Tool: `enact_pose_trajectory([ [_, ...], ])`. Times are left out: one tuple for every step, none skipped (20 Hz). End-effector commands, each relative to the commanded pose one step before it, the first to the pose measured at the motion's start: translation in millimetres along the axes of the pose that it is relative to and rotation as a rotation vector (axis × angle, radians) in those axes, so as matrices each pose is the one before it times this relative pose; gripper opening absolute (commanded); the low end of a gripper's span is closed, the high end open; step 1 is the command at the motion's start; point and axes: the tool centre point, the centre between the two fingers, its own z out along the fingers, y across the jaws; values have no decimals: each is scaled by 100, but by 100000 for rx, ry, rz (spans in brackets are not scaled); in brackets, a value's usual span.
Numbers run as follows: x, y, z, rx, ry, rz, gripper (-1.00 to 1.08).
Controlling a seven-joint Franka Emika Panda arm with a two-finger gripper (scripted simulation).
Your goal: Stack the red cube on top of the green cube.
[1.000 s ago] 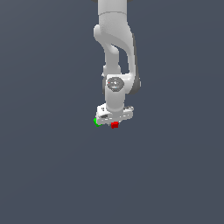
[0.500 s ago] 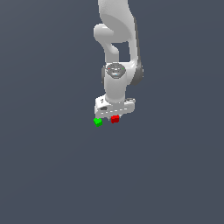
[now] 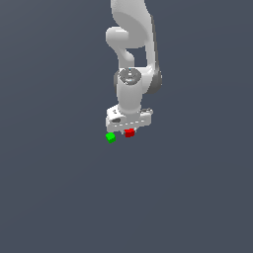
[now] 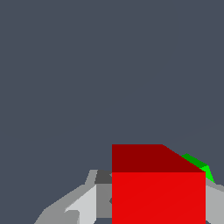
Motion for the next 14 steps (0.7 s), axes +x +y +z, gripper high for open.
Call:
enact_pose_trajectory([
  [-310, 577, 279, -15, 3, 95, -100],
  [-203, 355, 192, 0, 0, 0, -100],
  [-237, 417, 226, 0, 0, 0, -100],
  [-271, 479, 260, 0, 0, 0, -100],
  [-304, 540, 293, 0, 0, 0, -100],
  [-335, 600, 325, 0, 0, 0, -100],
  [-364, 666, 366, -56, -32, 24, -100],
  [-391, 717, 389, 0, 0, 0, -100],
  [-383, 714, 387, 0, 0, 0, -100],
  [-341, 649, 351, 0, 0, 0, -100],
  [-302, 585, 316, 0, 0, 0, -100],
  [-264, 522, 282, 0, 0, 0, -100],
  [-228, 460, 248, 0, 0, 0, -100],
  [-193, 398, 215, 0, 0, 0, -100],
])
